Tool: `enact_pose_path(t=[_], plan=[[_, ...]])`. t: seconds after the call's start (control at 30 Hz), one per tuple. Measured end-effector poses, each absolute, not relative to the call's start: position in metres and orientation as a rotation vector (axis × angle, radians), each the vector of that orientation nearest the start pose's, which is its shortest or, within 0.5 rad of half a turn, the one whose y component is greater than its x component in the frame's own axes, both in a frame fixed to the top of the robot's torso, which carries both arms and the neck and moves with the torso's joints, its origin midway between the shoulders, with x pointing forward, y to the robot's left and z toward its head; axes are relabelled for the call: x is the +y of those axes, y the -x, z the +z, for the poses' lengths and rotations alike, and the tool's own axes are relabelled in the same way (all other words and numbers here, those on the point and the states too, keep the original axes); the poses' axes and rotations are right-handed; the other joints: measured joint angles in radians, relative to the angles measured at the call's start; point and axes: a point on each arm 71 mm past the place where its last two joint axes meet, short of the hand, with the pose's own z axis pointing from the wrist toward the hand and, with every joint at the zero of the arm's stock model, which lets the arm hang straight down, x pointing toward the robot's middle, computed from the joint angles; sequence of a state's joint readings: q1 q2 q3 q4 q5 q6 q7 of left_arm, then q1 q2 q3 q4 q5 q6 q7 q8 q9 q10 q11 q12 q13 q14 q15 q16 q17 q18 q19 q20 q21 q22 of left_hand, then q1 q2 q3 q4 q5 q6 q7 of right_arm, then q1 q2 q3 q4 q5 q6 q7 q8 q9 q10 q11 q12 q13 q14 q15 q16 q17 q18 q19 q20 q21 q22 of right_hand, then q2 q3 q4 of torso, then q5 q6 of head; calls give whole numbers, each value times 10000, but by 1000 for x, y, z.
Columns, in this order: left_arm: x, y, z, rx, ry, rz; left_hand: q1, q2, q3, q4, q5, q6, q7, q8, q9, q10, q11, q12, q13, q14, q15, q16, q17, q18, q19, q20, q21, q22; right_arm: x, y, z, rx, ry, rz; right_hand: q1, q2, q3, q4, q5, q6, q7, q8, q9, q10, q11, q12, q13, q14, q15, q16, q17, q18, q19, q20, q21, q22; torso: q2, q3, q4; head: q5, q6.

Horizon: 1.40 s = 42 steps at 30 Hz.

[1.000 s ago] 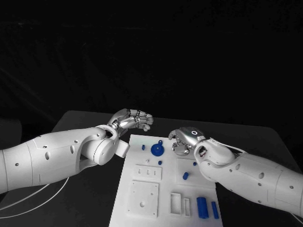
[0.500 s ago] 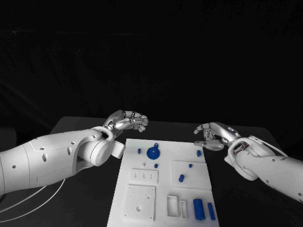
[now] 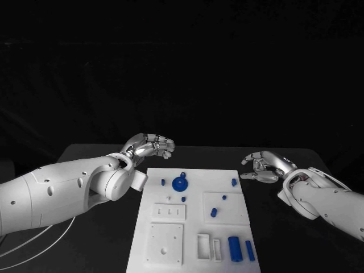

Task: Assemble the parts on the task board

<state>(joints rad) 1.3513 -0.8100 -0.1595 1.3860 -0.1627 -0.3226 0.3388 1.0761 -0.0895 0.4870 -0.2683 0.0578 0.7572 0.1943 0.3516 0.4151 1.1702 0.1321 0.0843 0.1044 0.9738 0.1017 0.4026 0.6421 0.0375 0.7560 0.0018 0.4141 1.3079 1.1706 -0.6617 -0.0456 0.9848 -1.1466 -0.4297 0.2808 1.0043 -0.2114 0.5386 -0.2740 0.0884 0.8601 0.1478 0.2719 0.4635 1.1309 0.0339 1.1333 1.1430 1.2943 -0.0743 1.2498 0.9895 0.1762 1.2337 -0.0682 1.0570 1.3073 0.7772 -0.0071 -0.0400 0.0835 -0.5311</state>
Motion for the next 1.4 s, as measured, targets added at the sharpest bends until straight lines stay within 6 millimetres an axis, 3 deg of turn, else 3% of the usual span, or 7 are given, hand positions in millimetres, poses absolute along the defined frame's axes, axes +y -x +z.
enact_pose_path(t=[0.07, 0.27, 0.63, 0.93, 1.17, 1.4], plan=[[235, -526, -152, 14627, 8776, -13421, 0, 0, 0, 0, 0, 0, 0, 0, 0, 0, 0, 0, 0, 0, 0, 0, 0, 0, 0, 0, 0, 0, -268, -557, -225, 15426, -766, 7014, 26, 80, -35, -35, 8, 0, -1, 0, 0, 0, 0, 0, 0, -9, 9, 0, 14, 0, 0, 0, 0, 0, -1, 0, -2, -33, -18], [236, -526, -153, 14622, 8782, -13409, 0, 0, 0, 0, 0, 0, 0, 0, -1, 0, 0, 0, -1, 0, 0, 0, 10, 0, 0, 0, 0, -1, -261, -555, -245, 15996, -824, 7128, 310, 351, -114, -114, 240, -54, -51, 0, -36, -53, -53, 0, -12, -75, -53, 0, 25, -1, -54, 18, 0, 0, 23, -45, 34, -125, -46], [236, -526, -153, 14643, 8778, -13429, 0, 0, 0, 0, 0, 0, 0, 0, 8, -1, 0, 0, -2, 0, 0, 0, 16, -11, -38, -38, 0, -2, -257, -557, -254, 16400, -926, 7157, 718, 550, 28, -61, 373, -127, -123, -52, -81, -124, -125, 2, -35, -85, -132, -38, 38, 0, -160, 17, 0, 0, 16, -97, 70, -245, -165], [237, -525, -153, 14647, 8782, -13433, 0, 1, 0, 0, 0, 0, 0, 0, 7, -1, 0, 0, -3, 0, 0, 0, 17, -12, -38, -38, 0, -3, -254, -558, -262, 16686, -1045, 7149, 860, 692, 380, -16, 434, -162, -159, -52, -114, -160, -162, 2, -46, -120, -166, -76, 58, -1, -181, 37, 0, -1, 13, -115, 74, -263, -211], [237, -524, -153, 14663, 8784, -13450, 1, 1, 0, 0, 0, 0, 0, 0, 6, -1, 0, 0, -4, 0, 0, 0, 16, -13, -38, -38, 0, -4, -255, -559, -265, 16806, -1137, 7016, 965, 719, 925, 91, 37, -163, -160, -51, -165, -159, -162, 2, -55, -120, -165, -115, 91, -1, -196, 54, 0, 8, 14, -120, 74, -251, -247], [238, -524, -153, 14673, 8785, -13460, 1, 1, 0, 0, 0, 0, 0, 0, 5, -1, 1, 0, -1, 0, 0, 0, 26, -14, -38, -37, 0, -5, -253, -560, -266, 16834, -1164, 6982, 964, 719, 1007, 119, 8, -163, -160, -51, -172, -158, -162, 2, -55, -90, -196, -116, 103, -1, -194, 56, 0, 7, 14, -121, 74, -226, -286]])
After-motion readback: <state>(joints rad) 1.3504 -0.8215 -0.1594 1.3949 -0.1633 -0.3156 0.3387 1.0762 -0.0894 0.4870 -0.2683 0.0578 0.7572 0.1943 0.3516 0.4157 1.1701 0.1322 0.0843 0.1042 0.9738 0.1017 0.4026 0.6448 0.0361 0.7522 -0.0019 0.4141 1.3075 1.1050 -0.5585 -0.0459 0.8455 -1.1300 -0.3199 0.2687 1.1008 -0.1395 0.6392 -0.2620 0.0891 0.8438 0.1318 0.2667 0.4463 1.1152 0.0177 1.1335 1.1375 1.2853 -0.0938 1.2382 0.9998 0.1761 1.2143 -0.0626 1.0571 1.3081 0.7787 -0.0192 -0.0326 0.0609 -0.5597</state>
